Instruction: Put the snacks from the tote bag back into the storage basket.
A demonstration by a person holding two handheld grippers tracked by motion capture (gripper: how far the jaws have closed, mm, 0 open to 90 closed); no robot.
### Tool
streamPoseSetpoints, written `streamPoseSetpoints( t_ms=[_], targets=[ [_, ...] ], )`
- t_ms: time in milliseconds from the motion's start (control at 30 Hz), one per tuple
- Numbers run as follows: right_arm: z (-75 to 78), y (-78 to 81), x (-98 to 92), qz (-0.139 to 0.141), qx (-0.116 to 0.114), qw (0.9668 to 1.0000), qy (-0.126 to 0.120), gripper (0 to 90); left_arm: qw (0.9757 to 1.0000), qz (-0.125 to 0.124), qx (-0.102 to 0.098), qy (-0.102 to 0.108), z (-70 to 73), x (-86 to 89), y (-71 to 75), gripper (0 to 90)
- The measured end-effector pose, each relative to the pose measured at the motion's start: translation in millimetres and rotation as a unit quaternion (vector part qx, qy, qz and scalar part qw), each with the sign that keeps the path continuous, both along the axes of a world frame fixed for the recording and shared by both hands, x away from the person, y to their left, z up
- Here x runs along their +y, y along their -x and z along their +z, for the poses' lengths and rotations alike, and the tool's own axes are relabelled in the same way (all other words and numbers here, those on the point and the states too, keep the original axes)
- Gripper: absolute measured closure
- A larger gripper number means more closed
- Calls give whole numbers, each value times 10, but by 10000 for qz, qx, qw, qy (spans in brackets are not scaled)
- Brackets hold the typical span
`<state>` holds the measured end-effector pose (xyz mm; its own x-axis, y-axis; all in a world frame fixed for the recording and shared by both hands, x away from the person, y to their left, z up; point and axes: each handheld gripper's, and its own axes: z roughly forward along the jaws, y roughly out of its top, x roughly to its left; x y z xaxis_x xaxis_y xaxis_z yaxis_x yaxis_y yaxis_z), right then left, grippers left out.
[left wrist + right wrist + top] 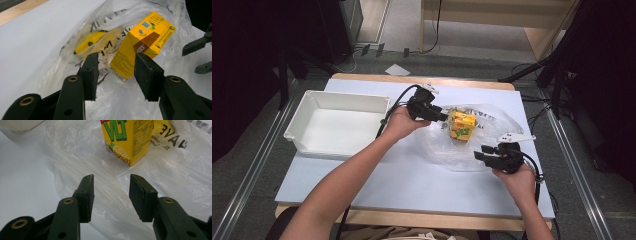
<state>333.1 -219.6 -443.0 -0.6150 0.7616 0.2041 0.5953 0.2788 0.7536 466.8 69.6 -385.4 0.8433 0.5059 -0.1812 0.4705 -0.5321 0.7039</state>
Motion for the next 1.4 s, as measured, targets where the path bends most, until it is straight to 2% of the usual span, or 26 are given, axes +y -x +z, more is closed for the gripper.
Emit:
streamPoseSetpoints(
  t_ms=[233, 467, 733, 900, 1033, 1300, 1400],
  targets=[
    [11, 33, 23, -1, 15, 10000, -16, 542, 9998, -165, 46, -29, -13, -39, 41, 457],
    [-7, 71, 9, 12, 10, 10000, -18, 541, 9989, -463, 75, 41, -121, -128, 69, 387],
    [-20, 64, 18, 85, -14, 9999, -75, 519, 9979, -633, -24, 157, -182, -208, 83, 330],
    [-10, 77, 34, 109, -44, 9999, -108, 507, 9977, -643, -9, 202, -235, -244, 66, 298],
    [-8, 82, 37, 128, -69, 9999, -85, 506, 9971, -722, -97, 212, -274, -263, 51, 308],
    [-14, 76, 26, 127, -74, 9999, -87, 507, 9969, -729, -47, 296, -351, -334, -23, 310],
    [-18, 74, 27, 139, -82, 9999, -53, 506, 9962, -824, -68, 267, -365, -376, -44, 323]
  ],
)
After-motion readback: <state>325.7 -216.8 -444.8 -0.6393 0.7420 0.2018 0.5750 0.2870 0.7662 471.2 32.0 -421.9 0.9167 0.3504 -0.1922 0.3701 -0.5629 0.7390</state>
